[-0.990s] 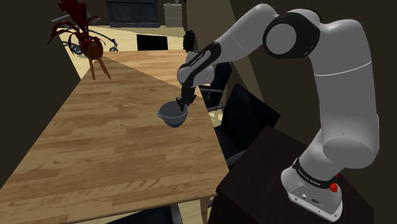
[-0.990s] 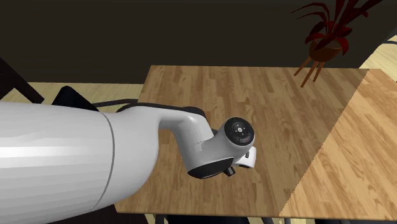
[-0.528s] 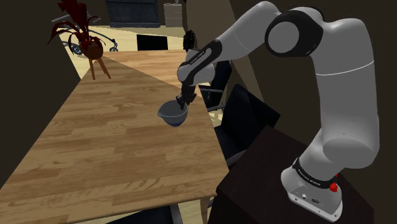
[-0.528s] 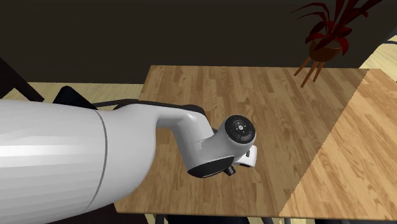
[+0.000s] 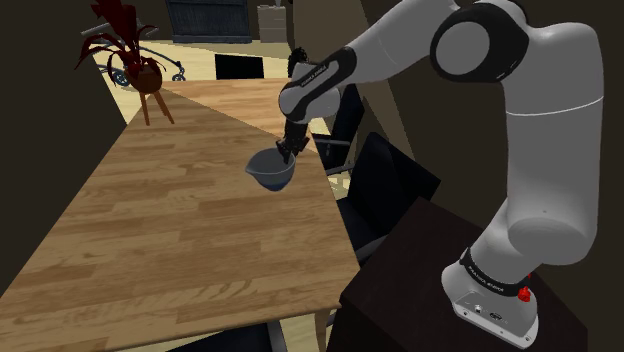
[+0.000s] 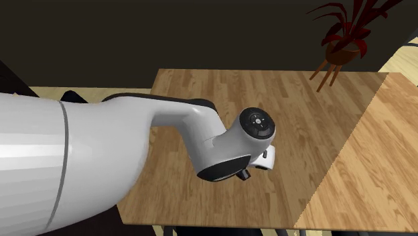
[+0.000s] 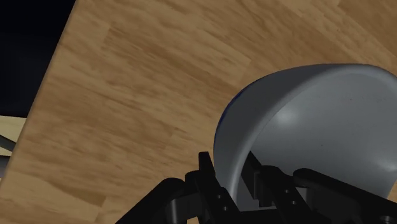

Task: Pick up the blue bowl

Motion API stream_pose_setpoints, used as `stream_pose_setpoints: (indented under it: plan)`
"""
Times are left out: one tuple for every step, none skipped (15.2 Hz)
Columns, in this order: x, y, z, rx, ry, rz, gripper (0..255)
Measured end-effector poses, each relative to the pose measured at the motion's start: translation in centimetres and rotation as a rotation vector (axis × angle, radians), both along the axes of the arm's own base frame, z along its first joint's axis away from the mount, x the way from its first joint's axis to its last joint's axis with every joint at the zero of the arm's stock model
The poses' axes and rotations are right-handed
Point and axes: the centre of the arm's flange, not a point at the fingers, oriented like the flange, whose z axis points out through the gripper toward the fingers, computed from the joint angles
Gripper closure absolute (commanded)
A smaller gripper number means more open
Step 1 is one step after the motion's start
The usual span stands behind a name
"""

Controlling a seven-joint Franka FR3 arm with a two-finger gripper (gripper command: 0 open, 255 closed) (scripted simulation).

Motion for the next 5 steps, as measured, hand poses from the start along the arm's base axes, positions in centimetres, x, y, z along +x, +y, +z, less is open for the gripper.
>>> stream_pose_setpoints:
  plan:
    - [0.0,0.1,0.5,0.000,0.000,0.000,255]
    - [0.0,0.0,1.0,0.000,0.000,0.000,255]
    - [0.0,0.0,1.5,0.000,0.000,0.000,255]
    - [0.0,0.0,2.0,0.000,0.000,0.000,255]
    - [0.0,0.0,2.3,0.000,0.000,0.000,255]
